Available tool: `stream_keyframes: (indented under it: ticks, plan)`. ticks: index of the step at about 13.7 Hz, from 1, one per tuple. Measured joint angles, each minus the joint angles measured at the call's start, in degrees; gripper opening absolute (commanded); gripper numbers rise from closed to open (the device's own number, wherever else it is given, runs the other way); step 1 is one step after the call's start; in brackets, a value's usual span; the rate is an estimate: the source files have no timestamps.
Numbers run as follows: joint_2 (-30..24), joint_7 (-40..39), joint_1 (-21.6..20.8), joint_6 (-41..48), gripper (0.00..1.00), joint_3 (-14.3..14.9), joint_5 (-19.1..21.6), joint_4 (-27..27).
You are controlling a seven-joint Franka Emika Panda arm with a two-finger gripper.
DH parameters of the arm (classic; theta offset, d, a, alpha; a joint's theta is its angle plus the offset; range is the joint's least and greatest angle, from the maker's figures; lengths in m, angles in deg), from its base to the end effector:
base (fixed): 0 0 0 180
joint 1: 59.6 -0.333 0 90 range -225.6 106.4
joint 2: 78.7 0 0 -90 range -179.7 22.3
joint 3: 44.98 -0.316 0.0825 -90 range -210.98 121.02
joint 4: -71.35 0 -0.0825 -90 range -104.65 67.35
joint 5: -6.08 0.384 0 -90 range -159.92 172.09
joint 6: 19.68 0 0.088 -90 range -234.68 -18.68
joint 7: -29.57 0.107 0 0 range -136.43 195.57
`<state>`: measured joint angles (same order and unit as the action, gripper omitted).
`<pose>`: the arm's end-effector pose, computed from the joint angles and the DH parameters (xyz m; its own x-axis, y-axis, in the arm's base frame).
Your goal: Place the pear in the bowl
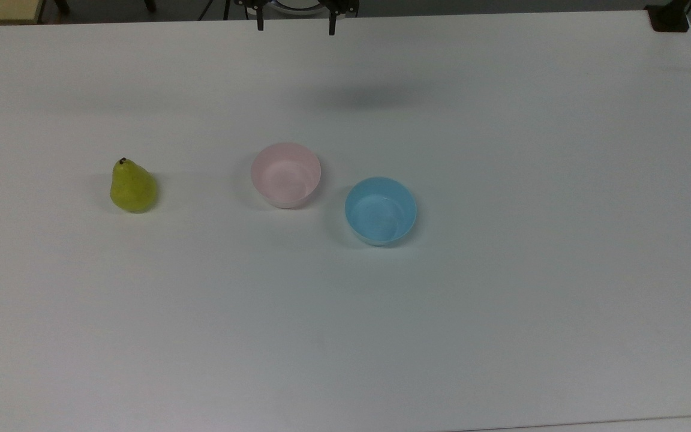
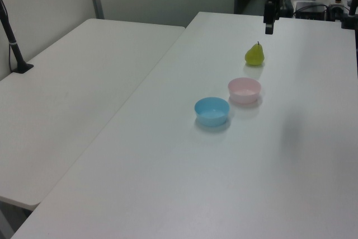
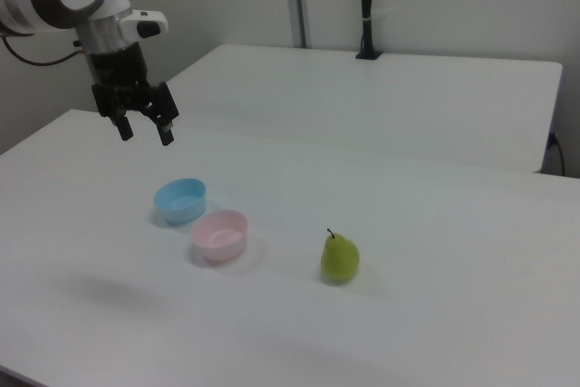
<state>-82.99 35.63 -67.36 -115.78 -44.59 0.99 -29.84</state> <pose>0.5330 0.0601 0.5822 0.9995 0.0327 -0.0050 0.0330 -0.9955 0.0886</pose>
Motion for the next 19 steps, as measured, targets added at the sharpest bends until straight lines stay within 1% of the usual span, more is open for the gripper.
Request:
stream_keyframes:
  ticks: [11,13,15,19]
  plan:
    - [-0.01,0.06,0.21,0.00,1.00,0.45,0.00,0.05]
    - [0.00,-1.40,1.12,0.00,1.00,0.52,0.00,0.13]
    - [0.25,-6.50,3.61,0.00,1.00,0.61,0.00,0.56]
    - [1.93,-18.38,11.49,0.00,1.00,1.05,0.00,1.47]
